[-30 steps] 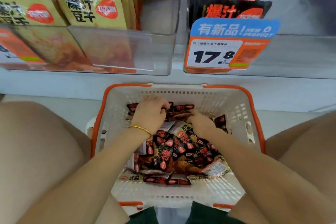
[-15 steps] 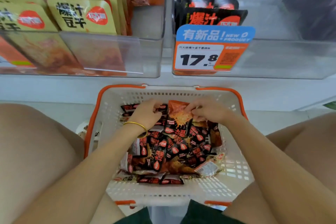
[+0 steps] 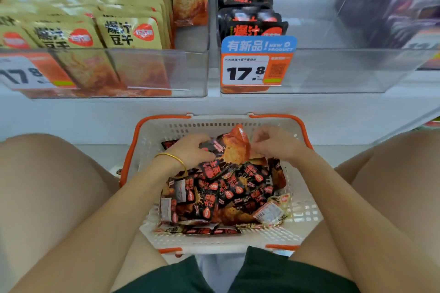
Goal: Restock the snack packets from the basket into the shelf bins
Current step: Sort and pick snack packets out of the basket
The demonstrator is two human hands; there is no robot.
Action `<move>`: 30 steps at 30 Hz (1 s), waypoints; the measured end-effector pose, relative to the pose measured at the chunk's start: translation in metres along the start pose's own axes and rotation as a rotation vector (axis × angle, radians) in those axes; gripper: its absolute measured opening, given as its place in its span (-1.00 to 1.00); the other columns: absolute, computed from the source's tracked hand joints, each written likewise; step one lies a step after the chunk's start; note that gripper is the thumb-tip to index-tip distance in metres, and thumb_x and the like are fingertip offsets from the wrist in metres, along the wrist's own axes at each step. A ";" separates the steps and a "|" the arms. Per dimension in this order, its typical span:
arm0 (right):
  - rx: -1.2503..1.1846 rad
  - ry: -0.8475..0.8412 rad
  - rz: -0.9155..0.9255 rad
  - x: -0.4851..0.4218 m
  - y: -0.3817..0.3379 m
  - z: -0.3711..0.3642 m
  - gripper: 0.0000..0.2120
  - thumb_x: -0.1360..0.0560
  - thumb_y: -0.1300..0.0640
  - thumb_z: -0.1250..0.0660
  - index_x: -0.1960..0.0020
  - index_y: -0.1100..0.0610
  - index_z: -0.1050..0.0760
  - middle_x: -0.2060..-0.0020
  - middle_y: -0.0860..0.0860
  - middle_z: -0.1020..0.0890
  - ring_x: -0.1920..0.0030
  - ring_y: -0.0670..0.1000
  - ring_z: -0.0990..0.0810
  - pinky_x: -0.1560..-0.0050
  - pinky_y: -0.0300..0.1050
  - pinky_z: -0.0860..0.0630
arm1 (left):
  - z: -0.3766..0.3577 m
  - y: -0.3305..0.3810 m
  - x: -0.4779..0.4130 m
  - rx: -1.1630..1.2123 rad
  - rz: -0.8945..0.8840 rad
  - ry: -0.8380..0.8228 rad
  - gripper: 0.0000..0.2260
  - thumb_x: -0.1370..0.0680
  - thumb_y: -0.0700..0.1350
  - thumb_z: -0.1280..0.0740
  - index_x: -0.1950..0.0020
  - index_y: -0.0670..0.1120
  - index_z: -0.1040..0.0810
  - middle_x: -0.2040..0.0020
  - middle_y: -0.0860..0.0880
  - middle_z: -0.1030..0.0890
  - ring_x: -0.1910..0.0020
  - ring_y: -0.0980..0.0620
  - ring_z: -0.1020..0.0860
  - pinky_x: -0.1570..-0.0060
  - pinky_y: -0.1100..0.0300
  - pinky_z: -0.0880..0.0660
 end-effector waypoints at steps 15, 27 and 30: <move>-0.407 0.085 0.570 0.119 -0.148 0.160 -0.78 -0.30 0.20 -0.45 0.09 0.23 -0.53 0.33 -0.01 -0.62 0.34 -0.11 -0.58 0.31 -0.22 -0.56 | 0.137 0.234 0.088 0.131 -0.680 0.552 -0.91 -0.50 -0.18 -0.37 0.01 -0.09 -0.52 0.28 0.02 -0.52 0.36 0.18 -0.51 0.31 0.31 -0.50; -0.425 0.447 0.039 -0.092 -0.125 0.261 -0.63 -0.45 0.36 -0.39 -0.24 0.23 -0.47 -0.07 0.12 -0.59 -0.06 0.11 -0.59 -0.05 -0.02 -0.49 | 0.174 0.244 -0.013 -0.729 -0.338 0.596 -0.32 -0.46 0.22 0.05 -0.35 -0.23 -0.40 -0.41 -0.23 -0.31 -0.44 -0.12 -0.19 -0.40 -0.02 -0.18; -0.316 0.436 -0.008 -0.127 -0.122 0.260 -0.57 -0.45 0.34 -0.39 -0.30 0.24 -0.43 -0.20 0.14 -0.56 -0.19 0.14 -0.55 -0.22 0.03 -0.48 | 0.174 0.240 -0.029 -0.733 -0.322 0.549 -0.55 -0.63 0.01 -0.08 -0.44 -0.21 -0.30 -0.52 -0.18 -0.15 -0.52 -0.07 -0.02 -0.48 0.01 -0.02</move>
Point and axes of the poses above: each hand's wrist, its own x-axis away from the middle knuckle, its own z-axis out of the back of the hand, y = z × x, the point moved 9 cm from there along -x, towards the middle knuckle
